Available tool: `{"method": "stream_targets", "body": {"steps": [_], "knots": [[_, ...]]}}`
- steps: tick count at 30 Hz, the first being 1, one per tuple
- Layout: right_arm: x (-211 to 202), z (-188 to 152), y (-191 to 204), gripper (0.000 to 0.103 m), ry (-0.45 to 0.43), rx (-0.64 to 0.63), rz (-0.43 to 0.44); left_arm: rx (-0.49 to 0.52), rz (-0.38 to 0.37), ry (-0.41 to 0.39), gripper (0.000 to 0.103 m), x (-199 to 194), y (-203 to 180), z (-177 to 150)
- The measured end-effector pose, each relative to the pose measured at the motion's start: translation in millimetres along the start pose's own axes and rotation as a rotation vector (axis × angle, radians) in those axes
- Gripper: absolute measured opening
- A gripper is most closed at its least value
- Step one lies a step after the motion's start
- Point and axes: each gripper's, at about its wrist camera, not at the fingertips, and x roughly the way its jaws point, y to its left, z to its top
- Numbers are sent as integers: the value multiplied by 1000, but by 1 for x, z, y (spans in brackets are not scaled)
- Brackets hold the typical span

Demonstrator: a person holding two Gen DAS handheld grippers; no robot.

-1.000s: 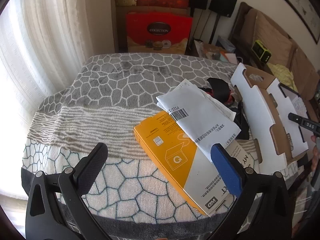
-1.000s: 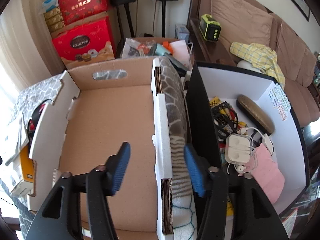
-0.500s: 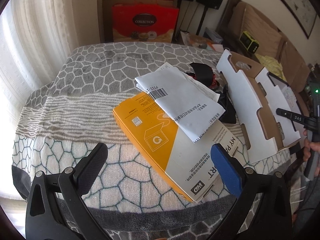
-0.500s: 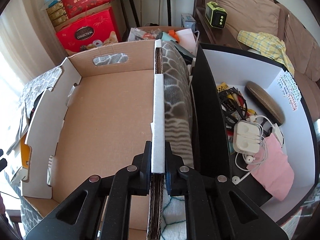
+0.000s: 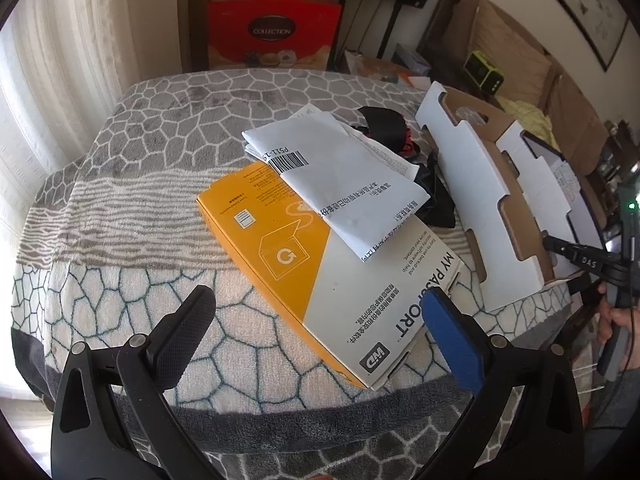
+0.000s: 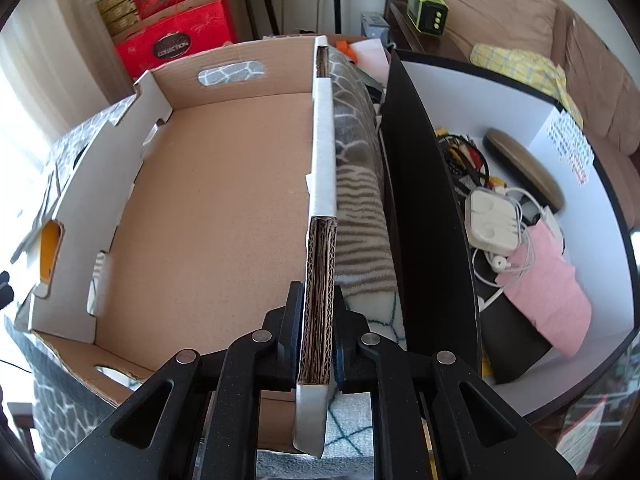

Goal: Organize objects
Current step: 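Clamp the cardboard tray wall with the right tool and hold it, then reach the left tool to the white paper leaflets on the yellow box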

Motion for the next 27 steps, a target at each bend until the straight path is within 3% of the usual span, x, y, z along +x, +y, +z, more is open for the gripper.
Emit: {"method": "stream_targets", "body": {"steps": [8, 13, 17, 22, 27], "knots": [[-3, -8, 8, 11, -28, -68, 9, 45, -11, 21, 103, 0, -15, -4], [-4, -11, 7, 11, -22, -42, 15, -20, -6, 26, 103, 4, -14, 12], [-4, -11, 7, 11, -22, -29, 19, -54, 40, 63, 103, 17, -17, 28], [-5, -12, 10, 12, -27, -28, 10, -60, 105, 43, 103, 15, -13, 41], [-5, -12, 11, 12, -29, -26, 12, -110, 52, 10, 99, 2, 2, 56]]}}
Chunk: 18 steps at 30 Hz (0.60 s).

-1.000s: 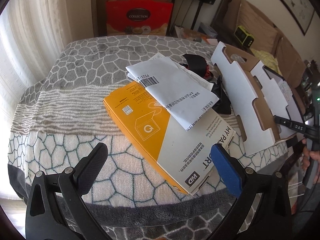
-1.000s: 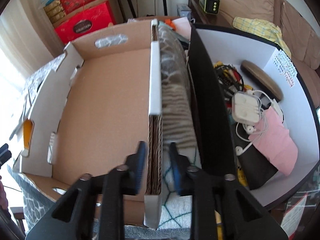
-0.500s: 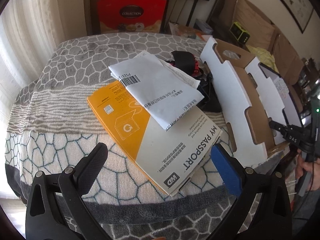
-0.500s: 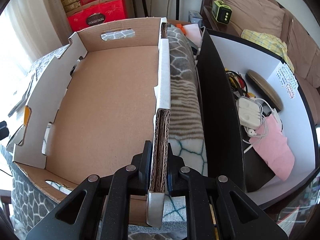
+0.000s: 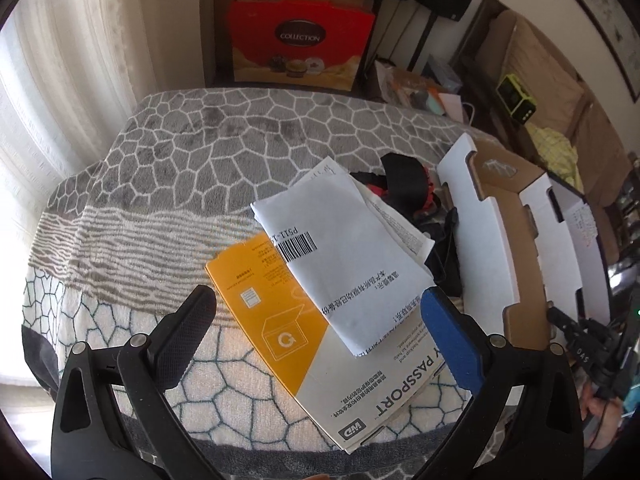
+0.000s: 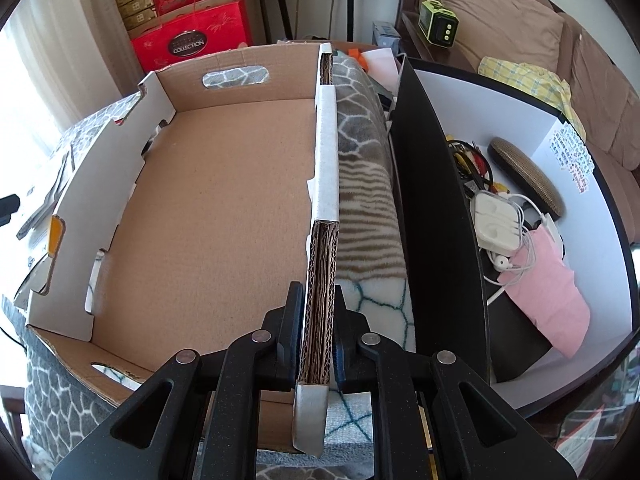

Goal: Organize objects
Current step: 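Reach the left tool to the white paper leaflets on the yellow box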

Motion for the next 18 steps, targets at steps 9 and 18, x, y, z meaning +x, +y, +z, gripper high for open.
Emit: {"method": "stream_targets", "body": {"steps": [9, 18], "knots": [[1, 1, -1, 12, 0, 2, 3, 58, 17, 45, 96, 13, -17, 27], [1, 1, -2, 13, 0, 2, 2, 47, 133, 160, 96, 52, -32, 56]]}}
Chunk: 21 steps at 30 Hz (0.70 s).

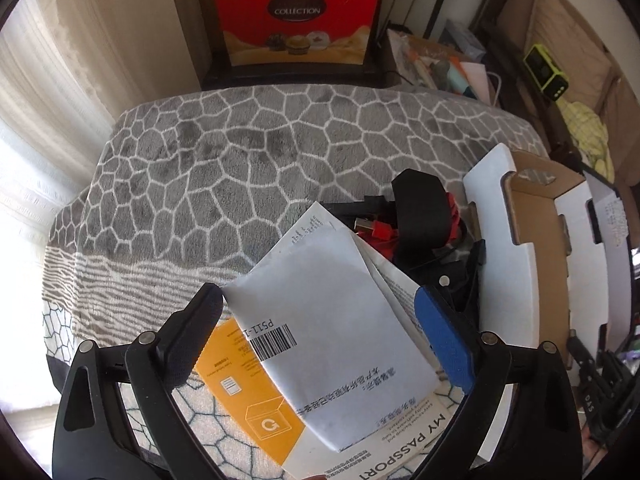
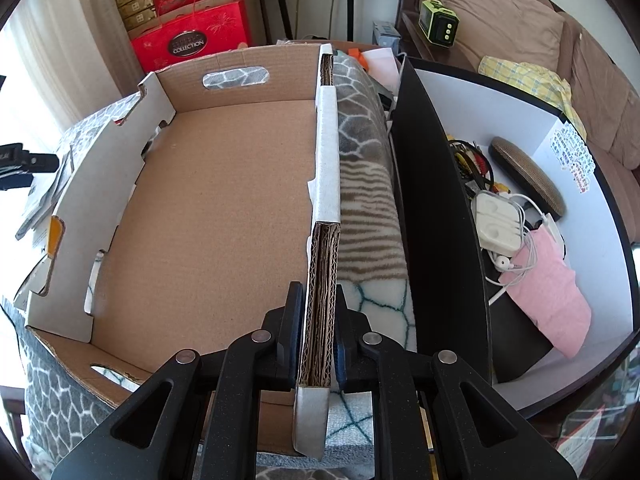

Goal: Organize objects
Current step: 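Reach the left tool to the white paper leaflets on the yellow box, then grasp the white leaflets with the left tool and drop them into the tray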

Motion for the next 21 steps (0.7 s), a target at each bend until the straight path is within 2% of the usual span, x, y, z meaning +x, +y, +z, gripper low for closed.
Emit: {"method": "stream_targets", "body": {"steps": [4, 6, 8, 14, 16, 18, 21], "knots": [[0, 0, 0, 13, 0, -1, 0, 17, 23, 39, 97, 12, -13, 7], [0, 0, 0, 14, 1, -1, -1, 45, 54, 44, 101, 17, -22, 9], [0, 0, 0, 14, 1, -3, -4, 76, 102, 55, 102, 23, -32, 9], [0, 0, 1, 14, -1, -3, -6, 215, 244, 36, 102, 36, -61, -2], [1, 0, 1, 14, -1, -3, -6, 240, 259, 13, 100, 35, -63, -6], [1, 0, 1, 14, 0, -1, -5, 243, 257, -17, 80, 28, -62, -8], [1, 0, 3, 14, 0, -2, -11, 238, 207, -34, 59, 14, -56, -7]]}}
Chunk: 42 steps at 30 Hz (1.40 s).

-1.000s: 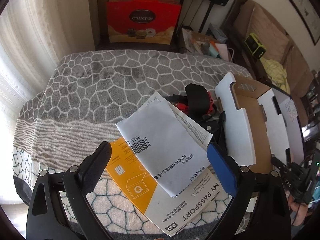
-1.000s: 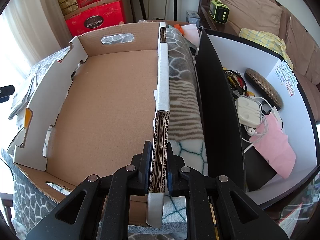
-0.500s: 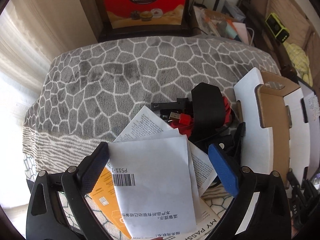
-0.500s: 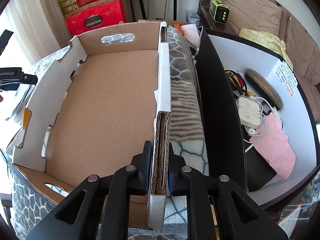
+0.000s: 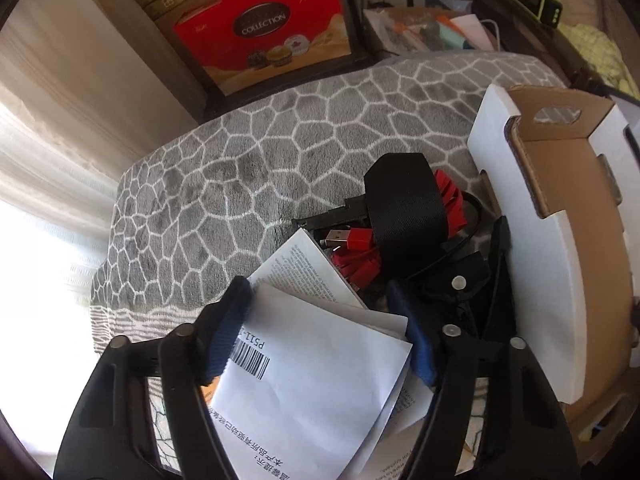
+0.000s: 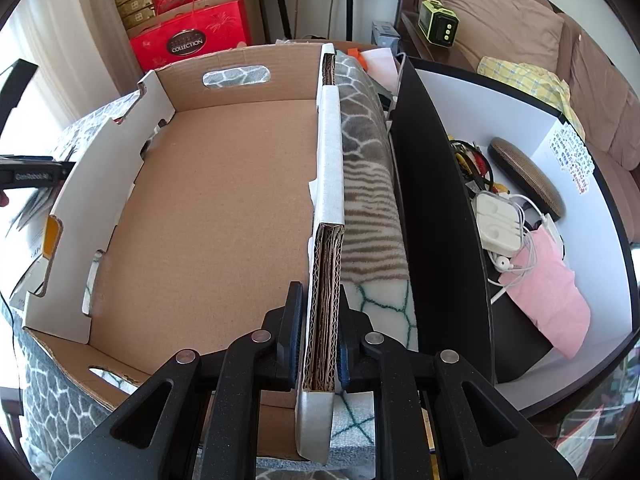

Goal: Organize objects
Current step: 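Grasp the white leaflets with the left tool and drop them into the tray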

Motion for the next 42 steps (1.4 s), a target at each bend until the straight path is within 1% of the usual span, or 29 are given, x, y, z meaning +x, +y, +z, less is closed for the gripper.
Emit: {"method": "stream_targets", "body": {"steps": [2, 3, 5, 7, 10, 11, 13, 14, 20, 21, 23, 25, 27, 31, 39, 42], "knots": [[0, 0, 0, 14, 0, 1, 0, -3, -36, -8, 49, -5, 7, 2], [0, 0, 0, 14, 0, 2, 0, -4, -54, -9, 40, -8, 10, 3], [1, 0, 0, 14, 0, 2, 0, -2, -66, -9, 34, -11, 14, 2], [1, 0, 0, 14, 1, 2, -2, -12, -80, -10, 32, -12, 19, 1], [1, 1, 0, 15, 2, 1, -3, -36, -133, -9, 24, -15, 28, -1], [1, 1, 0, 15, 1, 1, -3, -36, -149, -16, 16, -18, 30, -2], [1, 0, 0, 15, 2, 1, -4, -42, -179, -36, 5, -26, 35, -4], [1, 1, 0, 15, 2, 0, -5, -43, -197, -46, 3, -30, 36, -4], [2, 1, 0, 15, 2, 0, -9, -36, -287, -125, 1, -66, 40, -7], [2, 1, 0, 15, 2, -1, -10, -39, -313, -135, 1, -71, 41, -7], [2, 1, 0, 15, 3, -2, -10, -44, -391, -154, 1, -83, 41, -7], [2, 1, 0, 15, 3, -1, -10, -45, -432, -171, 1, -95, 38, -8], [2, 1, 0, 15, 3, -1, -10, -28, -465, -192, 1, -106, 29, -10], [2, 0, 0, 15, 3, 0, -10, 0, -538, -198, 1, -116, 4, -13], [2, 0, 0, 15, 3, -1, -11, 46, -616, -182, 2, -113, -60, -7], [2, 0, -1, 15, 4, 1, -8, 45, -655, -173, 3, -108, -79, -2]]}}
